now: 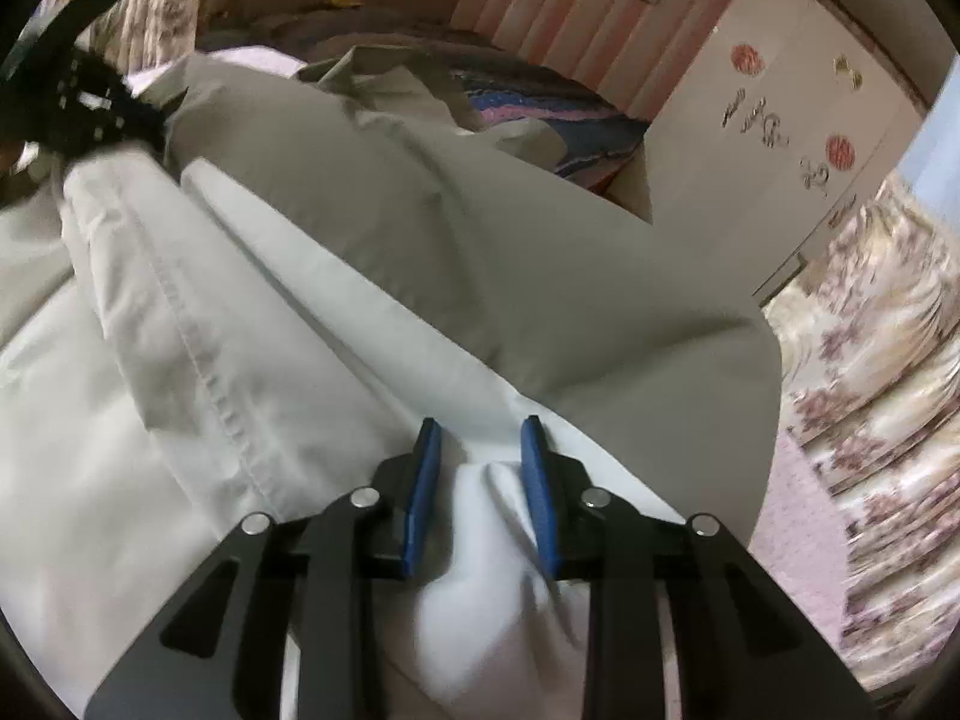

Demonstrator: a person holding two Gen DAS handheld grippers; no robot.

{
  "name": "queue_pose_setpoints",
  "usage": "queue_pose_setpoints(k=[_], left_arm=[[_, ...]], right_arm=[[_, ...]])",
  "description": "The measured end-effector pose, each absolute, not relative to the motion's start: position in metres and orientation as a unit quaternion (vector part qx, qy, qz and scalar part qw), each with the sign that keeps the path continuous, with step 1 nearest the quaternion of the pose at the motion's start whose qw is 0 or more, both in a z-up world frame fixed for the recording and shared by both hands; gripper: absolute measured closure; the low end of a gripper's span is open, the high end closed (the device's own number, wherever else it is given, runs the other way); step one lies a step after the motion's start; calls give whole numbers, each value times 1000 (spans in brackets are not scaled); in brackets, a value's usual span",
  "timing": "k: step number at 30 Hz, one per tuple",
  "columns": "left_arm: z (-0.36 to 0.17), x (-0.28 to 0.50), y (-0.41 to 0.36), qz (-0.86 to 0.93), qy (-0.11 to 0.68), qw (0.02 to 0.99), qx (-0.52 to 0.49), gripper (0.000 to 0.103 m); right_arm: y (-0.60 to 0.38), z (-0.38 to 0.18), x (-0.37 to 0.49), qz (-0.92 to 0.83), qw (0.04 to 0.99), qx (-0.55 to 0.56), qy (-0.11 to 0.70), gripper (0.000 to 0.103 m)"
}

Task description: Fold large clothes

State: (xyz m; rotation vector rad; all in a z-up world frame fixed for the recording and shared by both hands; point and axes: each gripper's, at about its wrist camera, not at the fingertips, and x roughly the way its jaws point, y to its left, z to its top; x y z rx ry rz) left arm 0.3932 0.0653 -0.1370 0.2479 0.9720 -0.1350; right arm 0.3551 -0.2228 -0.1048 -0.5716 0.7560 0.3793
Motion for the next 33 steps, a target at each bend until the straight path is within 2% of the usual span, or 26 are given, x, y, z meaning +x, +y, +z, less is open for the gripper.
queue_pose_setpoints(k=[5,6,7,8,9,11,13,14,15,16,17,18,19,22,24,33], left_arm=[[-122,385,64,-63,467,873,128,65],[-114,382,66,-64,463,876,122,58],[-104,375,71,-66,453,883,108,50],[-91,368,75,-57,437,893,96,25],[-82,364,77,-46,420,902,89,9],[-58,357,85,-23,389,919,57,7],[-52,366,93,-23,411,911,7,8],[-54,370,96,-25,427,904,-11,17],[-59,376,97,-29,447,894,-23,38],[-67,383,96,-34,470,882,-20,52],[-78,388,96,-36,488,872,-12,75],[-92,394,98,-32,508,860,-7,87],[-102,394,100,-29,517,855,-10,90],[-116,394,107,-38,520,853,-30,95],[-119,394,108,-33,518,854,-19,102],[-125,390,104,-30,514,857,14,102]], right_arm=[[-227,-86,358,181,863,-232,411,73],[-228,-78,355,183,863,-222,415,66],[-229,-67,349,191,867,-210,410,53],[-230,-58,343,197,873,-202,398,46],[-231,-46,337,198,882,-191,382,37],[-232,-29,336,188,896,-169,364,36],[-228,-18,347,161,907,-142,362,37],[-226,-19,355,143,909,-134,367,38],[-223,-22,368,128,908,-129,379,41],[-222,-27,377,121,903,-128,391,53],[-222,-34,386,112,898,-131,404,56],[-225,-44,397,100,892,-134,420,60],[-229,-51,406,93,886,-134,434,70],[-242,-68,421,75,876,-127,460,89],[-247,-76,427,73,869,-122,474,92],[-252,-82,428,73,866,-106,483,91]])
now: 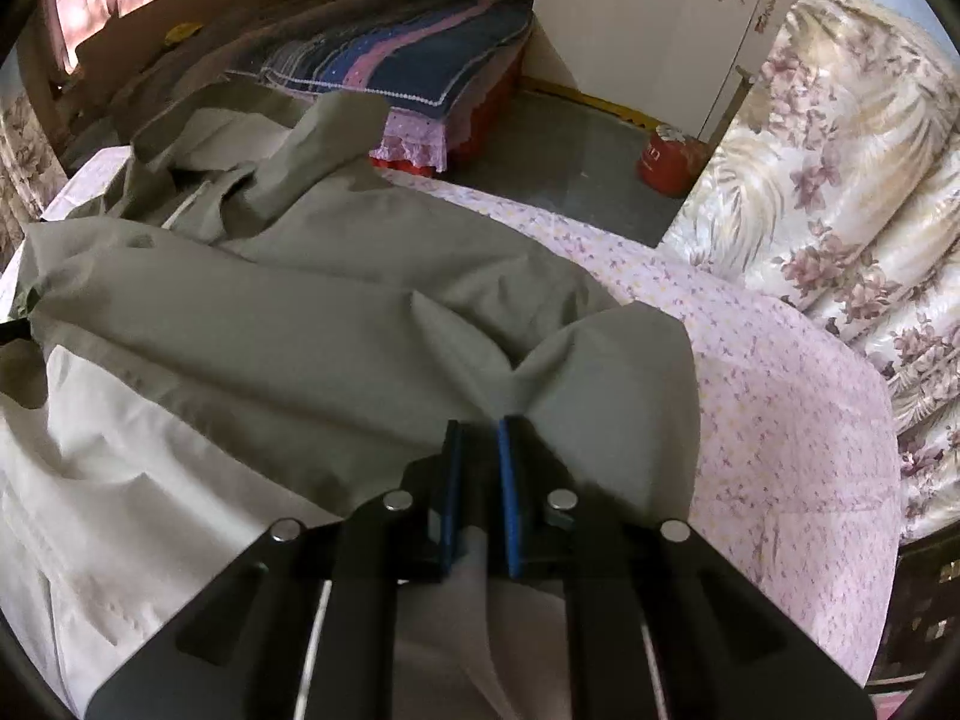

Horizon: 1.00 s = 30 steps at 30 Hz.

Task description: Fold large clothes

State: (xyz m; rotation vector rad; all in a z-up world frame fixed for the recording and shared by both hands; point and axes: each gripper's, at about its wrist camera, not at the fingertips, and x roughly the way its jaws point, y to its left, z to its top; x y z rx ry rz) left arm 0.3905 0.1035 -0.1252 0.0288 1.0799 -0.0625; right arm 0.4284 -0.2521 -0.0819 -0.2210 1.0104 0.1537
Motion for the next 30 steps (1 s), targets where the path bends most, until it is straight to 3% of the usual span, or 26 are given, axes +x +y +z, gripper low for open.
queue_pose_setpoints(k=[5,10,17,27,29,30], left_arm=[[-107,368,92,-25,480,875,55,96],[-92,327,83,-65,434,894,89,93],[-111,321,83,-81,441,888,96,94],[-121,320,77,-72,437,890,109,94],[-113,318,83,-66,439,891,99,85],[-107,315,86,-55,436,893,95,48]], right_arm=[[-256,-43,379,134,890,-82,427,74],[-253,-31,323,197,891,-121,390,74],[-269,-87,323,166,871,-188,423,78],[-276,-98,326,144,881,-160,421,75],[-277,-89,316,143,886,-131,422,64],[-278,-80,303,148,893,-110,411,49]])
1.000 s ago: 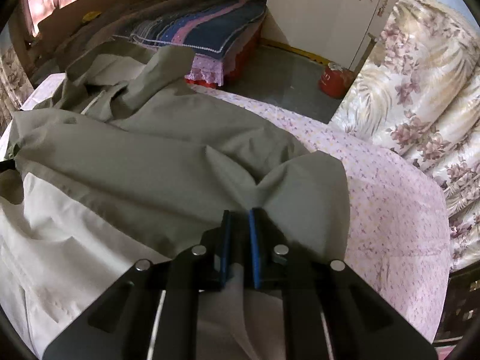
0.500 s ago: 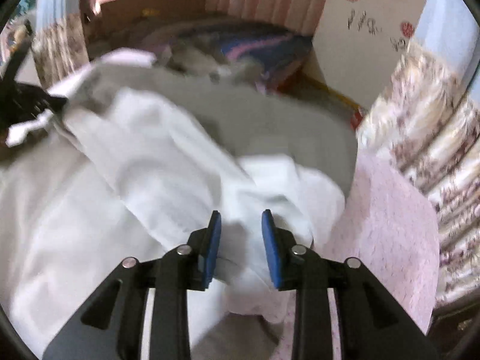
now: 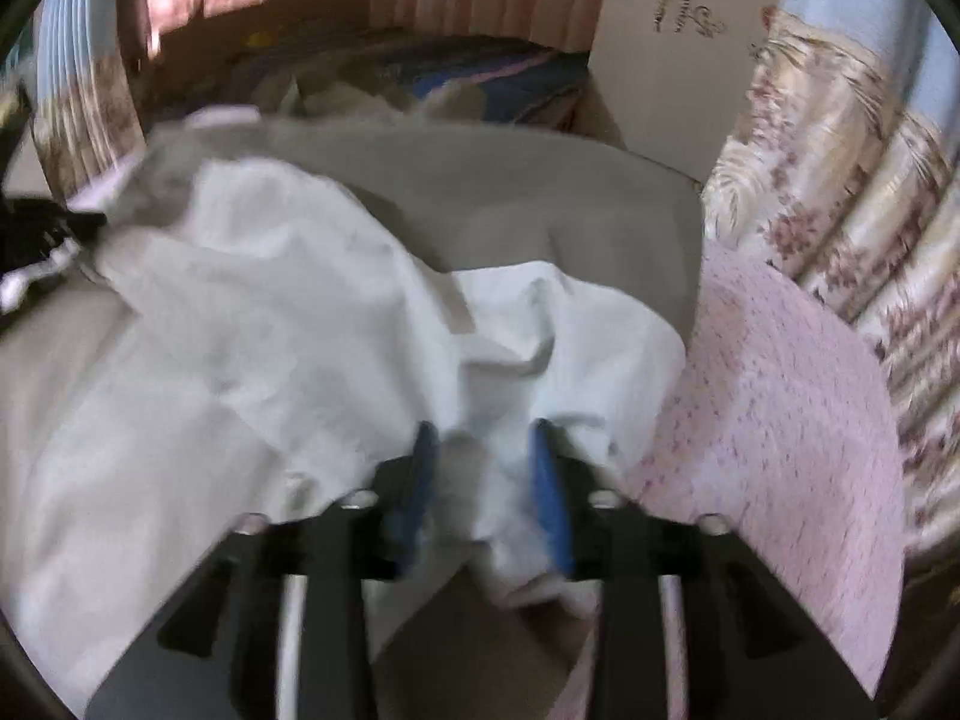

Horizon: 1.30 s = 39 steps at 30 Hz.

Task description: Fold large clothes

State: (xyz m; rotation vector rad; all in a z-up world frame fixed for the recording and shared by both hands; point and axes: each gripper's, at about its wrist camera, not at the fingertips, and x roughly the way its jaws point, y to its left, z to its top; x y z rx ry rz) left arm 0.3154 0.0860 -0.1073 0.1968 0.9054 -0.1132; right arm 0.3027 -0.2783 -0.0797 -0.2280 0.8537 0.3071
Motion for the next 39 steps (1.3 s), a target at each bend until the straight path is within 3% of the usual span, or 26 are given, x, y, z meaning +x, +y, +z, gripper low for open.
queue_pose_setpoints(k=[1,2,6,9,13,18,24,30,39], left_arm=[[-97,308,93,-36,424,901,87,17],[-90,302,98,-31,411,908,81,8],[-58,268,119,-19,373,926,46,6],[-47,241,130,-18,362,932,10,3],[-47,194,132,-16,355,935,4,3],[-52,132,129,-10,339,941,-20,3],[-54,74,114,-3,322,946,-26,3],[-70,41,101,31,340,940,-4,3],[-81,10,78,13,323,946,-8,3]], right_arm=[[-281,-72,293,150,900,-97,399,37],[-284,-63,282,151,908,-84,381,33],[-296,-24,226,141,939,-49,311,8],[-303,-5,188,117,956,-26,270,4],[-316,1,147,87,964,19,251,4],[-325,-13,116,66,952,68,292,4],[-313,-22,70,8,962,4,274,4],[-302,-39,41,19,956,-3,292,4],[-284,-45,-2,1,969,-14,246,5]])
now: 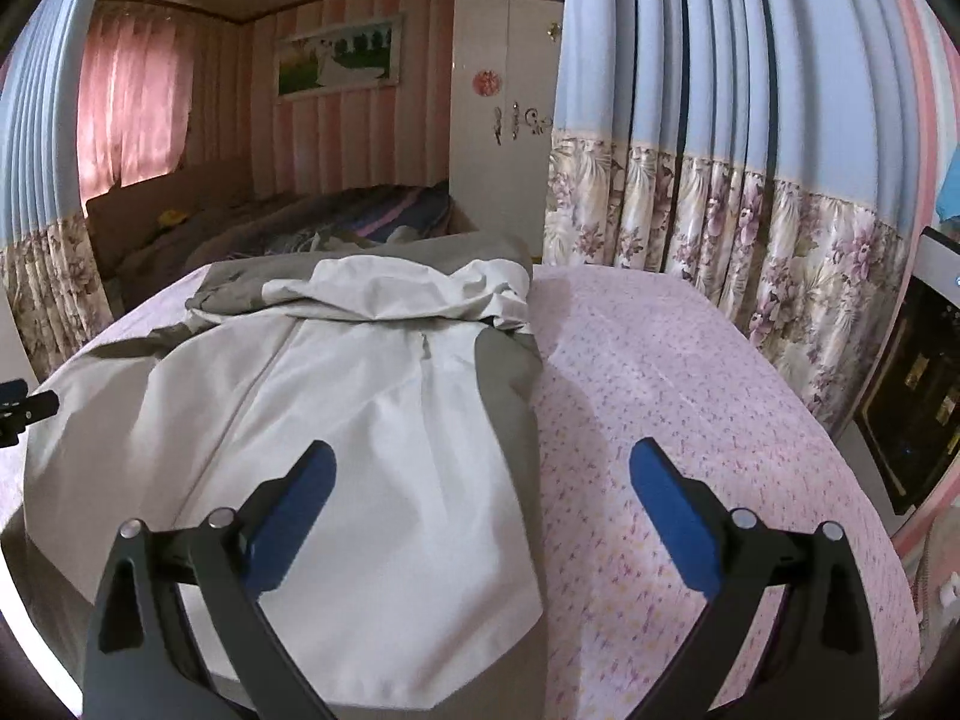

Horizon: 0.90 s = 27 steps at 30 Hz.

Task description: Fold large clothes

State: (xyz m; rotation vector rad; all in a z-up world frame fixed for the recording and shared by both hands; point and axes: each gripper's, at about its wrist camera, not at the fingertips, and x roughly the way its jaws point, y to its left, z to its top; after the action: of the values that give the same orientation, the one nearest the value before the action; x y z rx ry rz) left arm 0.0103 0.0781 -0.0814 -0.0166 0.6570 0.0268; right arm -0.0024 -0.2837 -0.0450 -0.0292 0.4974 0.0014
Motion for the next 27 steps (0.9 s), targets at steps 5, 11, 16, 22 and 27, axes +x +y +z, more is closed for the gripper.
queue_pose_setpoints(k=[5,11,16,22,27], left_arm=[[-88,-1,67,6,303,953,-3,3],[-105,-26,68,21,285,958,-14,5],[-122,-47,78,13,305,951,-47,14],[-140,-71,91,16,312,946,-86,14],[-154,-77,92,3,314,943,-111,21]], right_arm=[[-281,-53,-17,2,972,-16,234,5],[-278,-69,-42,7,972,-12,236,15],[-286,-91,-66,4,965,1,263,24],[-299,-110,-90,-6,956,34,290,27],[-302,-119,-99,4,953,55,299,38]])
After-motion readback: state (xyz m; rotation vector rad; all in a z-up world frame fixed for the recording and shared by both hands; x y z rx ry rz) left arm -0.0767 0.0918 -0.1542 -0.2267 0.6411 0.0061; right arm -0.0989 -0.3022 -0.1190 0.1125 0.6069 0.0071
